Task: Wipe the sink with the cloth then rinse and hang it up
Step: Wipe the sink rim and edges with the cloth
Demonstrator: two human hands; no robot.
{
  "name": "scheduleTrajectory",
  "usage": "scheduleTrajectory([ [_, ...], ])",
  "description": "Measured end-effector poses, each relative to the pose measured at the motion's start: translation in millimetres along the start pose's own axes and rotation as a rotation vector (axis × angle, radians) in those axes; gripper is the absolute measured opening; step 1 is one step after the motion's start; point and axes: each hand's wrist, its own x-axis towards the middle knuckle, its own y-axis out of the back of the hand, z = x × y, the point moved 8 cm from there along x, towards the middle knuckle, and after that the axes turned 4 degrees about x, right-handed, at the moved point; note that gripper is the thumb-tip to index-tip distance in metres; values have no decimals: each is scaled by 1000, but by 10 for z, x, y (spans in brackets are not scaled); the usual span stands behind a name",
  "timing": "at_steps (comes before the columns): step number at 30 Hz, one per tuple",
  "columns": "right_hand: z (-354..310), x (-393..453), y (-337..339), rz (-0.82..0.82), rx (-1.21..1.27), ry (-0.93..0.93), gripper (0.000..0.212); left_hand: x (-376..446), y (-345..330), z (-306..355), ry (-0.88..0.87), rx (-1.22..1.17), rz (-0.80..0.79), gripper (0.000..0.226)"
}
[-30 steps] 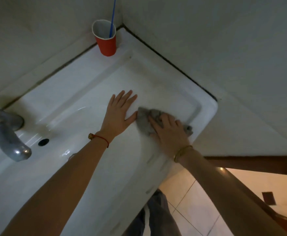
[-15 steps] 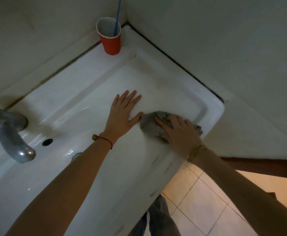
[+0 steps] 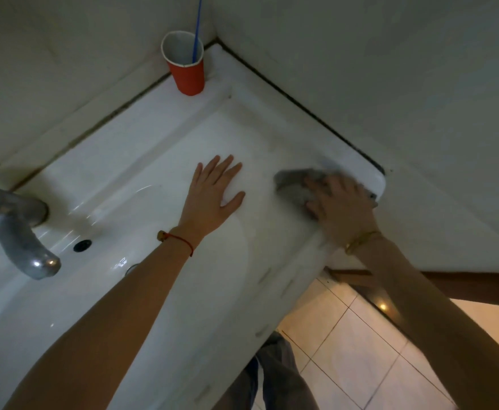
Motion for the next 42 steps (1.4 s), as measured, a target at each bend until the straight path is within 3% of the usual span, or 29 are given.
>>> scheduleTrajectory([
  [2,157,31,124,91,58,-125,45,2,42,78,24,17,4,59],
  [5,124,-286,231,254,121,-227,46,3,85,412,-71,45,36,58],
  [9,259,-799,188,466,699,-563,53,-4,-99,820,-159,-47,-27,58],
  [12,461,-757,161,488,746,-719,62,-6,-255,894,-142,-51,-70,60],
  [16,735,-544,69,428,747,-909,58,-21,-311,867,-158,36,-39,60],
  [19,606,-694,-130,364,844,-941,61,-18,-346,855,-148,71,-32,61],
  [22,250,-950,-409,200,1000,-942,59,-17,-384,832,-139,103,-38,63],
  [26,459,-691,-392,163,968,-1056,58,-25,-390,825,-130,109,-36,63],
  [29,639,-511,-307,251,998,-1057,53,-21,-378,829,-126,102,-15,62],
  [32,335,-727,-325,387,1104,-996,54,-15,-380,828,-127,101,-2,62],
  [36,-88,-992,-441,339,1110,-911,64,-18,-403,820,-125,82,-3,62],
  [42,601,-506,-311,319,991,-1024,64,-28,-395,811,-129,113,12,62],
])
